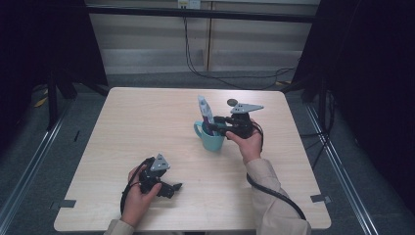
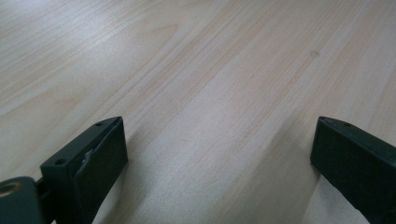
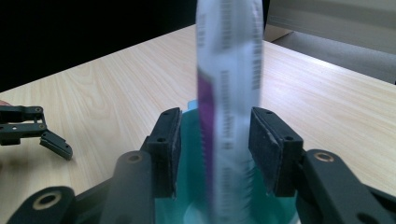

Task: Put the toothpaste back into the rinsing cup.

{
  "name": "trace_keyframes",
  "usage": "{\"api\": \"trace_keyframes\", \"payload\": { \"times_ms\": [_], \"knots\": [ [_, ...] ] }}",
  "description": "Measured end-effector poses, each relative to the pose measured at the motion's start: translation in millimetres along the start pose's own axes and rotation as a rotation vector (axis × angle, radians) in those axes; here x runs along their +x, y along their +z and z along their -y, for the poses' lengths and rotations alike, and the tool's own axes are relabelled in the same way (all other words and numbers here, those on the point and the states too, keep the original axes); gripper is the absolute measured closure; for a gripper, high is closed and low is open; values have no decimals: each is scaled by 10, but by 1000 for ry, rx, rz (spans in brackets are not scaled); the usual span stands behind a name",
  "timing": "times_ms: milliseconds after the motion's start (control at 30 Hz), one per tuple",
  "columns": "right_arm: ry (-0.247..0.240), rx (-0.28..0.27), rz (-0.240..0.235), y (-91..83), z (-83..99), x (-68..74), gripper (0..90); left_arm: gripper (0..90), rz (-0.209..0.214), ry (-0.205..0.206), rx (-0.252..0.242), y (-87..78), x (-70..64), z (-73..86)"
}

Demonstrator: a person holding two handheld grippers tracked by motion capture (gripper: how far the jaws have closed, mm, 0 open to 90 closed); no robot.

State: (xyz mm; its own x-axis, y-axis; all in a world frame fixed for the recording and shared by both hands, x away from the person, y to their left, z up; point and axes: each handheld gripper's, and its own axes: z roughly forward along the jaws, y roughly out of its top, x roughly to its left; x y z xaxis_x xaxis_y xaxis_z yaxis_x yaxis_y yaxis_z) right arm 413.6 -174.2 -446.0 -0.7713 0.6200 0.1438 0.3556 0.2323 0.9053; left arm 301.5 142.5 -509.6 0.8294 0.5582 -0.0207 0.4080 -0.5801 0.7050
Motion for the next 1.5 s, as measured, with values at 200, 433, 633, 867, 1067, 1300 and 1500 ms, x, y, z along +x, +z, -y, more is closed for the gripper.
{"api": "trace_keyframes", "payload": {
  "times_ms": [200, 433, 633, 867, 1067, 1300, 1500],
  "knots": [
    [-1, 6, 6, -19, -2, -4, 506, 35, -1, 1, 0, 0, 0, 0],
    [11, 7, 20, -69, -23, 4, 428, 35, 0, 0, 0, 0, -1, 0],
    [23, 7, 19, -96, -61, 0, 344, 35, 1, 0, 0, 0, -2, 0],
    [22, 23, 40, -110, -75, 10, 248, 35, 3, 3, 1, -3, -3, 2],
    [24, 27, 36, -176, -81, 42, 222, 35, 3, 2, 1, -2, -3, 2],
    [20, 22, 34, -310, -89, 67, 214, 33, 5, 3, 2, -2, -4, 1],
    [26, 52, 46, -358, -68, 62, 175, 33, 6, 4, 2, -2, -5, 2]
  ]
}}
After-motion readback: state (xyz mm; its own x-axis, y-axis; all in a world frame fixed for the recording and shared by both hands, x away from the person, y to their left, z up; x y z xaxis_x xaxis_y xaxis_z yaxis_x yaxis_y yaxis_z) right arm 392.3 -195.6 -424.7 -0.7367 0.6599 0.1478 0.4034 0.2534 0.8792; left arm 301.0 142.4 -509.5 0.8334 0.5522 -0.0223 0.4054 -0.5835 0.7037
